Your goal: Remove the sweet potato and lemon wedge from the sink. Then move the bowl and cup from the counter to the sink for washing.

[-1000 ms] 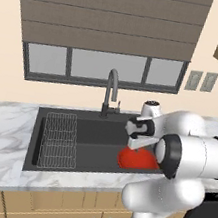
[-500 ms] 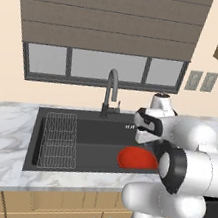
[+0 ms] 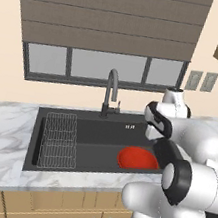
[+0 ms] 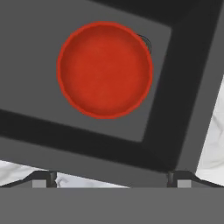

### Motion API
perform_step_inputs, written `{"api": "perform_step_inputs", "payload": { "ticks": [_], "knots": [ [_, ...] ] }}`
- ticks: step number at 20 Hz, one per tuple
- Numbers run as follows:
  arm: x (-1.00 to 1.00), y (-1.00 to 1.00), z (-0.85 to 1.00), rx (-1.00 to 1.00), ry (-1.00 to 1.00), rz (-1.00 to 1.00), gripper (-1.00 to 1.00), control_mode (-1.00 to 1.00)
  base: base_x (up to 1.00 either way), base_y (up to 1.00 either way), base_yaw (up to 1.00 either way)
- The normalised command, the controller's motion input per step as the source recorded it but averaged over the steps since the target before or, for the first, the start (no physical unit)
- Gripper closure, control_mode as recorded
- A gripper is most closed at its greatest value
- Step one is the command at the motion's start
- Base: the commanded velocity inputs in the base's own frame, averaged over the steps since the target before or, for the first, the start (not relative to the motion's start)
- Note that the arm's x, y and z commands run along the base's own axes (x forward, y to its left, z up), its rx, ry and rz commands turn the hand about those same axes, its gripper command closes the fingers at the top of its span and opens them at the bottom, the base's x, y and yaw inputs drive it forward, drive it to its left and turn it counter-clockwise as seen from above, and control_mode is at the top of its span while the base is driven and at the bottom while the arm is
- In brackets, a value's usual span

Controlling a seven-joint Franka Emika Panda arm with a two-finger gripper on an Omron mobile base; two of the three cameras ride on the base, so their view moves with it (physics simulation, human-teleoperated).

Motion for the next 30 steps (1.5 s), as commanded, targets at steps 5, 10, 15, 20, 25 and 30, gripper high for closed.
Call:
{"api": "perform_step_inputs", "payload": {
  "ticks": [5,10,15,20,25,30],
  "knots": [
    [-0.15,-0.26,0.36,0.0,0.0,0.0,-1.0,-1.0,0.0,0.0,0.0],
    [-0.1,-0.27,0.35,0.0,0.0,0.0,-1.0,-1.0,0.0,0.0,0.0],
    [-0.08,-0.29,0.3,0.0,0.0,0.0,-1.0,-1.0,0.0,0.0,0.0],
    [-0.07,-0.31,0.22,0.0,0.0,0.0,-1.0,-1.0,0.0,0.0,0.0],
    [-0.08,-0.34,0.13,0.04,-0.03,0.0,-1.0,-1.0,0.0,0.0,0.0],
    [-0.07,-0.36,0.05,0.06,-0.06,0.0,-1.0,-1.0,0.0,0.0,0.0]
  ]
}}
